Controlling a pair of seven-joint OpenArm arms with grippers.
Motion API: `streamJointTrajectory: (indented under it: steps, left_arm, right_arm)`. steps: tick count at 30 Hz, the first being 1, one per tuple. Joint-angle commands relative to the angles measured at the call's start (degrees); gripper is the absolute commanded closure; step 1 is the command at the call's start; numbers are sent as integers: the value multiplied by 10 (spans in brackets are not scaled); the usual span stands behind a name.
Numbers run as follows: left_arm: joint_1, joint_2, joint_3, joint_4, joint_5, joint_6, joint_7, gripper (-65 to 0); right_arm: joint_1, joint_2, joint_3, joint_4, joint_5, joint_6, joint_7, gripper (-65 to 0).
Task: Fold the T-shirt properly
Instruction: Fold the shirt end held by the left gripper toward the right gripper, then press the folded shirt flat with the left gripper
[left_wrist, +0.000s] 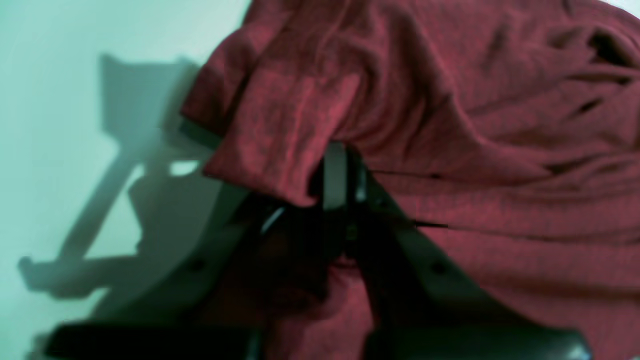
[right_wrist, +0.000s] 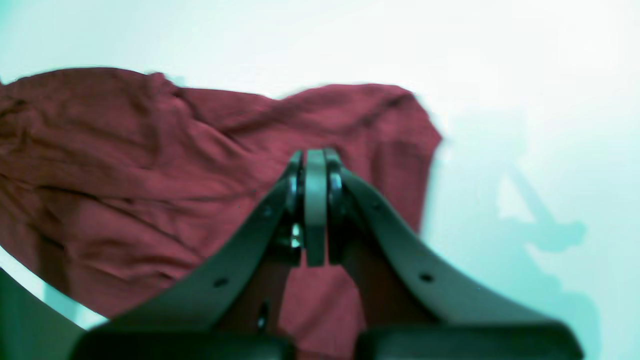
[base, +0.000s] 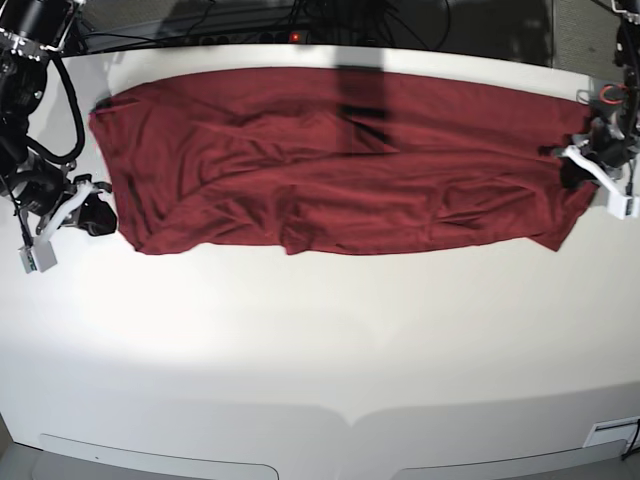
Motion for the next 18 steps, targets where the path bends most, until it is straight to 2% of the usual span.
streamJointTrajectory:
  steps: [1, 4, 5, 9, 11, 13, 18]
  left_arm:
    - [-5, -16, -14, 7, -4, 0, -12, 0]
    - [-5, -30, -34, 7, -10, 0, -8, 0]
    - [-6, -33, -39, 7, -30, 0, 3, 0]
    - [-5, -28, -48, 28, -208, -2, 92, 0]
    - [-4, -7, -48, 59, -274, -21, 144, 0]
    - [5, 26, -42, 95, -315, -31, 154, 0]
    - [28, 126, 21, 164, -298, -31, 118, 0]
  right_arm:
    - [8, 11, 4, 9, 14, 3, 9, 0]
    - [8, 11, 4, 9, 14, 3, 9, 0]
    - [8, 11, 4, 9, 14, 3, 9, 0]
    - [8, 11, 4, 9, 14, 3, 9, 0]
    - [8, 11, 4, 9, 14, 3, 10, 0]
    - [8, 11, 4, 9, 20, 3, 10, 0]
    - [8, 11, 4, 9, 28, 3, 9, 0]
